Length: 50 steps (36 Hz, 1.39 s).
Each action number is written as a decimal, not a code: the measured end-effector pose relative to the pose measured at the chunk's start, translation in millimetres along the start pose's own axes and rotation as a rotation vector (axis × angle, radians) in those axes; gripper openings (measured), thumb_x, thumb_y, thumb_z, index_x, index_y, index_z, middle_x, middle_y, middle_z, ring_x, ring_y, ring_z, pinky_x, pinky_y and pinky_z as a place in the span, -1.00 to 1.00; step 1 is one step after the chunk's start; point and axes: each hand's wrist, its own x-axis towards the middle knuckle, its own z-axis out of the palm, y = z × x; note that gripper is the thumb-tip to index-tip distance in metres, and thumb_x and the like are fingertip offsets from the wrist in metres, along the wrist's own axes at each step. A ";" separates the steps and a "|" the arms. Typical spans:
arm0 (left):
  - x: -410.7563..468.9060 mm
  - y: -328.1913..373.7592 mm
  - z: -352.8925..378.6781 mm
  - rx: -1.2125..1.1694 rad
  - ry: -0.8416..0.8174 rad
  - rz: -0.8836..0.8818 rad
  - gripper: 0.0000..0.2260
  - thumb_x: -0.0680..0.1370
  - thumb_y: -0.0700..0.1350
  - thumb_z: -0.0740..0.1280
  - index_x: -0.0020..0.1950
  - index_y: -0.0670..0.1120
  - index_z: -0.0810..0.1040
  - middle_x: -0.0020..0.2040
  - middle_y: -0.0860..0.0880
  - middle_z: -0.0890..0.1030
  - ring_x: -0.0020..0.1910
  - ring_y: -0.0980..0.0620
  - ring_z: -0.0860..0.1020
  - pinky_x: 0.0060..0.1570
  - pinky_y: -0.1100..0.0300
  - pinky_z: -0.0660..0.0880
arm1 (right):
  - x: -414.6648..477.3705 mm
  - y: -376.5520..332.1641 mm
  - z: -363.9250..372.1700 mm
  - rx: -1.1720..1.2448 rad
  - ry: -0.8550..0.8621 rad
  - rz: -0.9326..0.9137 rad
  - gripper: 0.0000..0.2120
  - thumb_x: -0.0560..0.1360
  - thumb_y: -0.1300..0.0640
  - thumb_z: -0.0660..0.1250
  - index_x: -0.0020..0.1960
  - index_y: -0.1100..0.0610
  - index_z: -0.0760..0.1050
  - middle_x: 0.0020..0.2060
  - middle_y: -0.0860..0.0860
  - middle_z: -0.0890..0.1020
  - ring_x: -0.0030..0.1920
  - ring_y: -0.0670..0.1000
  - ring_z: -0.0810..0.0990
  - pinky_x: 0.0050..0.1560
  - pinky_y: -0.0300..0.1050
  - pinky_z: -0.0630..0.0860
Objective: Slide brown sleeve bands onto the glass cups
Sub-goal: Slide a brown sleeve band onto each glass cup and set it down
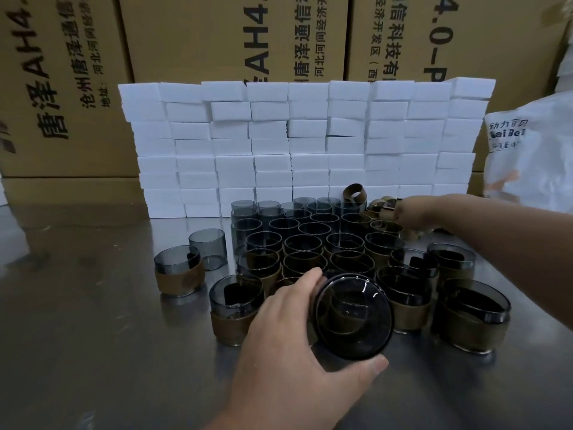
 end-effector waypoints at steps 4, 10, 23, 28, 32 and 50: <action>-0.1 -0.7 0.3 0.008 0.001 0.009 -0.25 -0.01 0.48 0.19 0.04 0.66 -0.18 0.10 0.67 -0.03 0.11 0.69 -0.04 -0.04 0.62 0.16 | 21.3 2.1 14.4 0.050 -0.049 0.093 -0.79 0.50 0.31 0.24 -0.26 0.09 0.38 -0.32 0.05 0.51 -0.36 -0.02 0.49 -0.40 -0.19 0.46; 0.4 1.2 -1.4 -0.001 -0.039 0.007 -0.29 0.01 0.47 0.17 0.05 0.64 -0.15 0.08 0.69 -0.06 0.10 0.69 -0.04 -0.04 0.66 0.14 | 35.3 12.3 18.0 0.129 -0.059 0.123 -0.84 0.51 0.37 0.11 0.00 0.26 0.44 -0.23 0.21 0.61 -0.33 0.13 0.59 -0.35 -0.08 0.57; 1.5 -0.9 -0.1 -0.007 -0.060 0.002 -0.12 0.02 0.48 0.16 0.28 0.43 -0.12 0.08 0.68 -0.07 0.08 0.70 -0.05 -0.05 0.67 0.12 | 31.3 21.4 31.3 0.097 -0.115 0.079 -0.74 0.53 0.29 0.19 0.19 0.27 0.49 0.09 0.20 0.60 -0.08 0.11 0.57 -0.24 -0.15 0.44; 1.8 -1.1 0.2 -0.014 -0.059 0.005 -0.11 0.02 0.49 0.17 0.28 0.43 -0.13 0.10 0.66 -0.03 0.08 0.70 -0.06 -0.04 0.64 0.12 | 34.0 22.9 31.1 0.008 -0.051 0.026 -0.76 0.51 0.22 0.27 0.16 0.20 0.52 0.10 0.13 0.60 0.01 0.08 0.54 -0.02 -0.16 0.43; 2.3 -2.4 1.7 -0.036 -0.056 0.011 -0.10 0.04 0.47 0.17 0.34 0.38 -0.04 0.08 0.65 0.03 0.09 0.68 -0.01 0.00 0.66 0.10 | 26.0 23.4 33.1 0.020 -0.024 0.029 -0.76 0.58 0.18 0.15 0.18 0.18 0.47 0.11 0.11 0.56 0.02 0.08 0.48 -0.07 -0.24 0.31; 2.7 -4.7 2.4 -0.038 -0.058 0.007 -0.11 0.05 0.47 0.17 0.33 0.37 -0.07 0.06 0.66 0.01 0.09 0.67 -0.03 0.02 0.57 0.12 | 36.3 27.5 30.3 0.063 0.063 -0.080 -0.34 0.48 0.25 0.30 0.50 0.09 0.11 0.42 0.13 0.30 0.38 0.13 0.31 0.31 -0.06 0.30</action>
